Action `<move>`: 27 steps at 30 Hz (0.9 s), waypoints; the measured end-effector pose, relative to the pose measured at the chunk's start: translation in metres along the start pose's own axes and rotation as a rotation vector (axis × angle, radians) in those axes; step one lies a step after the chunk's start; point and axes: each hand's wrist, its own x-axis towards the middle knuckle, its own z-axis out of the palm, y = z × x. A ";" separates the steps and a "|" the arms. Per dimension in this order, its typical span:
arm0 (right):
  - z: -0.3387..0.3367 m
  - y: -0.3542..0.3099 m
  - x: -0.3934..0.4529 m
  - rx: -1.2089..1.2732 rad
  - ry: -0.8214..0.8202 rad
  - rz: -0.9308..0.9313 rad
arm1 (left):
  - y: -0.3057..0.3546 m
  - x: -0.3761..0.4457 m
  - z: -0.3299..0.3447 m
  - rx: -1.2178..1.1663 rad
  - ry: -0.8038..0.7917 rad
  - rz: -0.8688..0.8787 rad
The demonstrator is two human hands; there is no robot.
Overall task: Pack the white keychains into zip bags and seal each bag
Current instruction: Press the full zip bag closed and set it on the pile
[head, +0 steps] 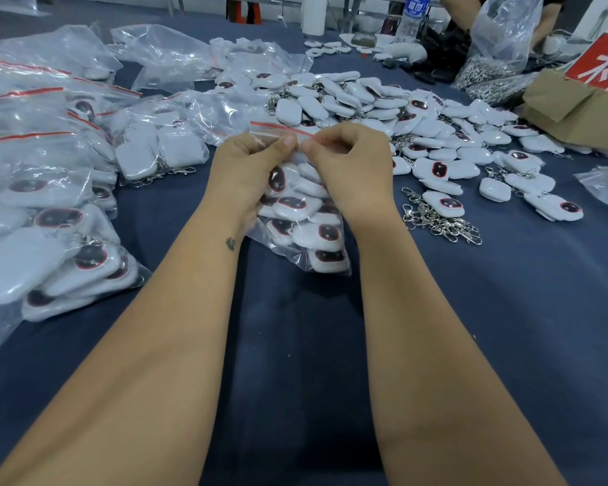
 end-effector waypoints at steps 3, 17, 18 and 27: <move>0.002 0.005 0.002 0.022 0.021 0.033 | 0.000 0.002 -0.001 -0.100 0.006 -0.025; 0.004 0.014 0.004 0.265 0.027 0.053 | 0.002 0.010 -0.004 -0.284 0.109 -0.135; 0.005 0.013 0.004 0.322 0.030 0.076 | 0.001 0.010 -0.004 -0.327 0.060 -0.183; 0.002 0.013 0.007 0.652 0.133 0.289 | -0.002 0.009 0.001 -0.018 -0.039 -0.121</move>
